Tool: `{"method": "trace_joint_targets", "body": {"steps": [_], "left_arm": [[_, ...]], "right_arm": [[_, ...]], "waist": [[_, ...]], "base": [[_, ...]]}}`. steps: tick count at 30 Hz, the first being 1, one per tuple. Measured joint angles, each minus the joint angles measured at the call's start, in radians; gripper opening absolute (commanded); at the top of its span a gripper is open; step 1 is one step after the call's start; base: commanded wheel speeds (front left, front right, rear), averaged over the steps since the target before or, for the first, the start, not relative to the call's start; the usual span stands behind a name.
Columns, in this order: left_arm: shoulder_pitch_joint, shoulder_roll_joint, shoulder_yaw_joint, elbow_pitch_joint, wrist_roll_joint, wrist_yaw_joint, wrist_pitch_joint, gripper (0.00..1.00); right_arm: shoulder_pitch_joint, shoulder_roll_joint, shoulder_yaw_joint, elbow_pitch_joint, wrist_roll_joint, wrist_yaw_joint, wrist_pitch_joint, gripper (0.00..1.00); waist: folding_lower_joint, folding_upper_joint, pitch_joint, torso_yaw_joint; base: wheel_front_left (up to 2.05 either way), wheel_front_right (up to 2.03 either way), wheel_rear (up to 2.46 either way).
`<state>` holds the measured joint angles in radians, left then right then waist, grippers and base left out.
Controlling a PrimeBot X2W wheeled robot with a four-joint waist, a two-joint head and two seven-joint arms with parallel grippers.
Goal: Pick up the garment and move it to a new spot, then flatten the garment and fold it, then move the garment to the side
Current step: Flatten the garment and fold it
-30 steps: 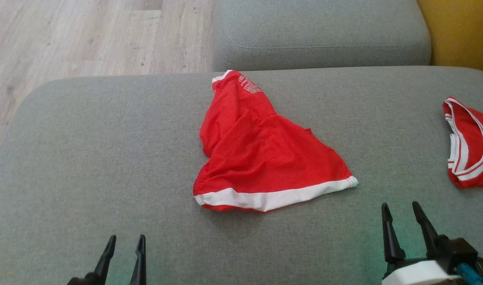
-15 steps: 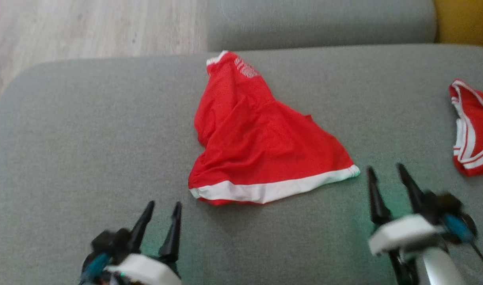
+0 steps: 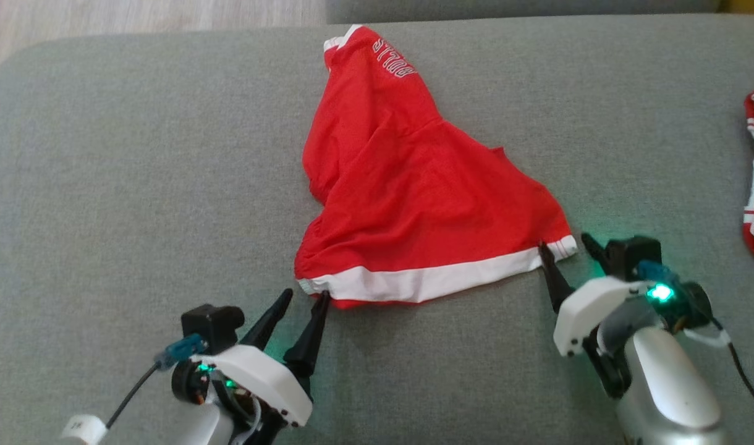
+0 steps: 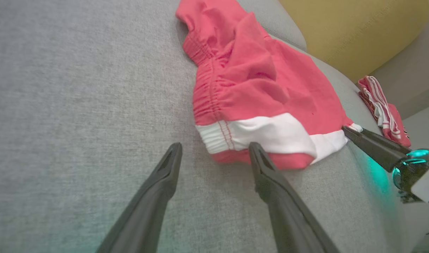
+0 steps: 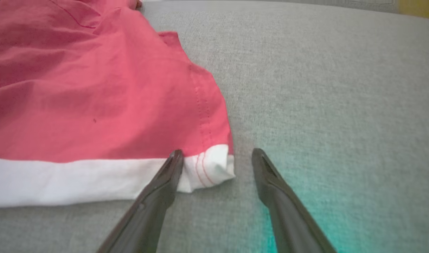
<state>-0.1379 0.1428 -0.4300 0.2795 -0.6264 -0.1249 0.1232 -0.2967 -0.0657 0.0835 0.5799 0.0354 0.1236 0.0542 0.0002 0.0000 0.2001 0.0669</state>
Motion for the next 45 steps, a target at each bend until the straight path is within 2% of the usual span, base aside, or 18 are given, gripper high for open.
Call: {"method": "trace_joint_targets", "body": {"steps": [6,15,25,26,27,28,29,34,37,41,45], "left_arm": [[-0.003,0.033,-0.051,-0.026,-0.095,0.000,0.007,1.00],[-0.036,0.058,-0.072,-0.007,-0.156,0.000,-0.015,1.00],[-0.088,0.082,-0.152,0.017,-0.235,0.000,-0.024,1.00],[-0.094,0.084,-0.158,0.021,-0.238,0.000,-0.029,0.93],[-0.101,0.086,-0.167,0.024,-0.238,0.000,-0.029,0.61],[-0.109,0.089,-0.181,0.024,-0.243,0.000,-0.035,0.45],[-0.115,0.090,-0.190,0.024,-0.254,0.000,-0.043,0.00],[-0.130,0.124,-0.255,-0.004,-0.300,0.000,-0.055,0.00],[-0.127,0.163,-0.267,-0.063,-0.352,0.000,-0.055,0.00],[-0.102,0.241,-0.274,-0.237,-0.428,0.000,-0.043,0.00],[-0.034,0.341,-0.241,-0.484,-0.529,0.001,0.017,0.00]], "right_arm": [[-0.026,0.000,0.017,0.033,0.010,0.000,-0.015,1.00],[-0.047,0.000,0.042,0.055,0.019,0.000,-0.018,1.00],[-0.064,-0.006,0.077,0.074,0.046,0.000,-0.019,1.00],[-0.064,-0.007,0.085,0.074,0.053,0.000,-0.019,1.00],[-0.064,-0.009,0.094,0.074,0.064,0.000,-0.019,0.82],[-0.066,-0.011,0.102,0.074,0.079,0.000,-0.019,0.21],[-0.067,-0.011,0.109,0.074,0.097,0.000,-0.019,0.00],[-0.064,-0.004,0.144,0.061,0.246,0.000,-0.029,0.00],[-0.049,-0.005,0.140,-0.016,0.389,0.000,-0.038,0.00],[0.000,-0.011,0.091,-0.247,0.615,0.000,-0.003,0.00],[0.103,-0.052,-0.003,-0.539,0.796,0.000,0.123,0.00]], "waist": [[-0.0002,0.0000,0.008,0.002],[-0.0002,0.0000,0.010,-0.008],[-0.0002,0.0000,0.014,-0.026],[-0.0003,0.0000,0.016,-0.027],[-0.0002,0.0000,0.017,-0.028],[-0.0002,0.0000,0.017,-0.029],[-0.0002,0.0000,0.017,-0.031],[-0.0002,0.0000,0.010,-0.043],[-0.0002,0.0000,-0.002,-0.051],[-0.0002,0.0000,-0.024,-0.063],[-0.0003,0.0000,-0.049,-0.077]], "base": [[0.00,0.00,0.00],[0.00,0.00,0.00],[0.00,0.00,0.00],[0.00,0.00,0.00],[0.00,0.00,0.00],[0.00,0.00,0.00],[0.00,0.00,0.00],[0.00,0.00,0.00],[0.00,0.00,0.00],[0.00,0.00,0.00],[0.00,0.00,0.00]]}}
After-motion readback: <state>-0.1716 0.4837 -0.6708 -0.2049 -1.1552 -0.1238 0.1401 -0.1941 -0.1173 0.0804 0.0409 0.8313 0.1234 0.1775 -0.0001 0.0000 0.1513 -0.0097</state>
